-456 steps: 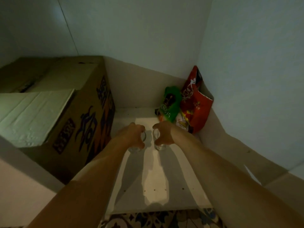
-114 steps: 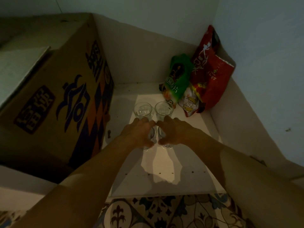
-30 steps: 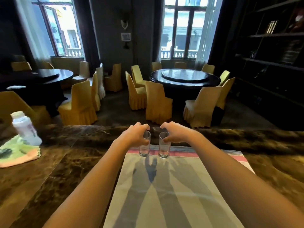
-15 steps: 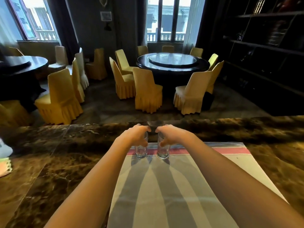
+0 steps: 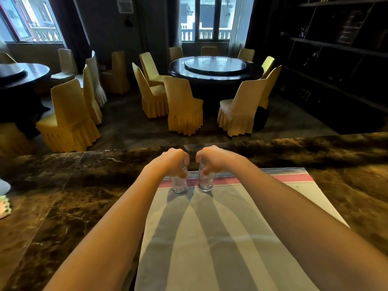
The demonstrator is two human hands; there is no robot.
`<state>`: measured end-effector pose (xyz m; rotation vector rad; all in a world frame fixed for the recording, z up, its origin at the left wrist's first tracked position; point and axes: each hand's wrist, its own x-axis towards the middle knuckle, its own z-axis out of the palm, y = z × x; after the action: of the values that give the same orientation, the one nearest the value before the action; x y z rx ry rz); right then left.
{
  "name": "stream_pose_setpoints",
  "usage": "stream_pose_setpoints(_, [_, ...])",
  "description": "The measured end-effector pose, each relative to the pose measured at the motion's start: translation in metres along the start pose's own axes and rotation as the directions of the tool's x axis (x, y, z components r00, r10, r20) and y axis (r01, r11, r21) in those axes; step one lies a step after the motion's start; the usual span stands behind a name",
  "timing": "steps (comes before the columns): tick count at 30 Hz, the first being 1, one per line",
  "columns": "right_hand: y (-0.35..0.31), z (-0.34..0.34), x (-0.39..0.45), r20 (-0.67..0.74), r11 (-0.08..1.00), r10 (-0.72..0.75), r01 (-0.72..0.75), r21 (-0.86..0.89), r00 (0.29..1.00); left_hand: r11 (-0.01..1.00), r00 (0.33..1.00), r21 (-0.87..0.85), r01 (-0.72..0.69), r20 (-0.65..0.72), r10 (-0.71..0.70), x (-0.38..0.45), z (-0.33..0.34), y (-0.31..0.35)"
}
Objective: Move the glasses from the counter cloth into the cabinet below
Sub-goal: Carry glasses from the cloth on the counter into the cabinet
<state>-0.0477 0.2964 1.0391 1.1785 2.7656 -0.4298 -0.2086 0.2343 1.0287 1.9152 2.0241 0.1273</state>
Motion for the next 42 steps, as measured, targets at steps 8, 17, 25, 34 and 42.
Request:
stream_pose_setpoints(8, [-0.007, -0.018, -0.055, -0.024, 0.999, -0.035, 0.035, 0.007, 0.999, 0.999, 0.998, -0.002, -0.038, -0.047, 0.037, -0.039, -0.005, 0.029])
stream_pose_setpoints(17, [-0.010, -0.019, -0.159, -0.015, 0.996, -0.091, 0.092, 0.023, 0.996, 1.000, 0.998, 0.017, -0.012, -0.064, 0.013, -0.120, 0.012, 0.096])
stream_pose_setpoints(25, [-0.008, 0.008, -0.282, 0.080, 0.990, -0.130, 0.126, 0.058, 0.988, 0.999, 1.000, 0.024, 0.022, -0.019, -0.022, -0.224, 0.053, 0.178])
stream_pose_setpoints(34, [-0.027, 0.046, -0.375, 0.103, 0.976, -0.198, 0.187, 0.111, 0.975, 0.999, 0.999, -0.033, 0.027, 0.019, -0.026, -0.318, 0.097, 0.218])
stream_pose_setpoints(42, [-0.050, 0.088, -0.408, 0.135, 0.978, -0.183, 0.166, 0.125, 0.974, 0.999, 0.999, -0.039, 0.029, 0.033, -0.028, -0.368, 0.131, 0.218])
